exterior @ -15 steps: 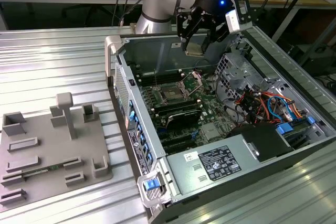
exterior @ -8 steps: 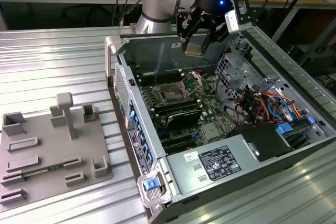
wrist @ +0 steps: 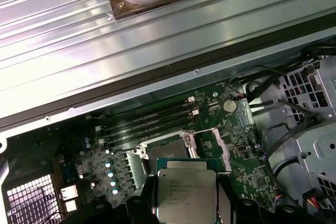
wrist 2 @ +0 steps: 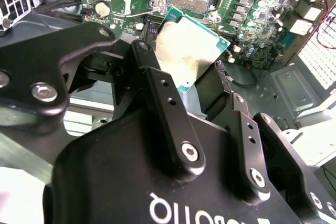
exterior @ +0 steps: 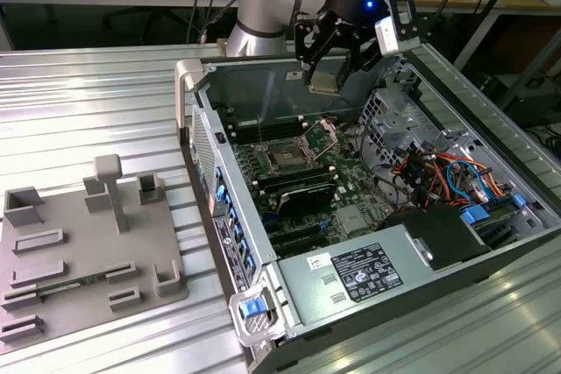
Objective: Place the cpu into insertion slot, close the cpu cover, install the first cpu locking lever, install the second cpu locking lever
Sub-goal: 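Place the cpu into insertion slot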
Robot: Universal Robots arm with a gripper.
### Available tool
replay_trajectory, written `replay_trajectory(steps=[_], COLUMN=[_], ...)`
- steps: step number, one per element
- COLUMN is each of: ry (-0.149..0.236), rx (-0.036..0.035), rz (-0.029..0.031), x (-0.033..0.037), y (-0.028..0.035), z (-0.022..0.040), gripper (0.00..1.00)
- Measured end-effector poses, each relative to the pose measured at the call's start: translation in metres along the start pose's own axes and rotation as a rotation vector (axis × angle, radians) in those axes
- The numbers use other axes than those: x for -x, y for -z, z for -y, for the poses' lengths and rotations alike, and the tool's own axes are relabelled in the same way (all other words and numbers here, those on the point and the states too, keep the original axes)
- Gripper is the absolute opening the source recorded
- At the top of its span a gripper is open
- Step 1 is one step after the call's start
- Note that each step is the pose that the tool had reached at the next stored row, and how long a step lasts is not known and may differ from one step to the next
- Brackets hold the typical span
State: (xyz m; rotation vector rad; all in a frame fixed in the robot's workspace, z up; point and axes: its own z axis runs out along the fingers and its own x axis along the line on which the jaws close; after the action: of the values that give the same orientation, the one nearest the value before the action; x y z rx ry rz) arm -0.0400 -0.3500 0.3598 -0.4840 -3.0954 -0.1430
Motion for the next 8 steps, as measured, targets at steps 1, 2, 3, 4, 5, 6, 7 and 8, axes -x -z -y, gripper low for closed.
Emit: replay_trajectory(steps=[1, 2, 3, 4, 5, 6, 7, 8], ry=[-0.004, -0.01, -0.017, -0.024, -0.029, -0.033, -0.034, -0.034], rx=[0.0, 0.0002, 0.0004, 0.0005, 0.0006, 0.0007, 0.0007, 0.0008], rz=[0.0004, 0.0009, 0.0016, 0.0022, 0.0026, 0.0029, 0.003, 0.0031], x=[-0.0001, -0.0002, -0.0002, -0.0002, -0.0003, -0.0003, -0.0003, -0.0003], y=[0.0, -0.0001, -0.0002, -0.0002, -0.0003, -0.0003, -0.0003, -0.0003], z=[0.0, 0.0001, 0.0001, 0.0001, 0.0001, 0.0001, 0.0001, 0.0001], gripper=[0.55, 0.55, 0.55, 0.55, 0.55, 0.55, 0.55, 0.55])
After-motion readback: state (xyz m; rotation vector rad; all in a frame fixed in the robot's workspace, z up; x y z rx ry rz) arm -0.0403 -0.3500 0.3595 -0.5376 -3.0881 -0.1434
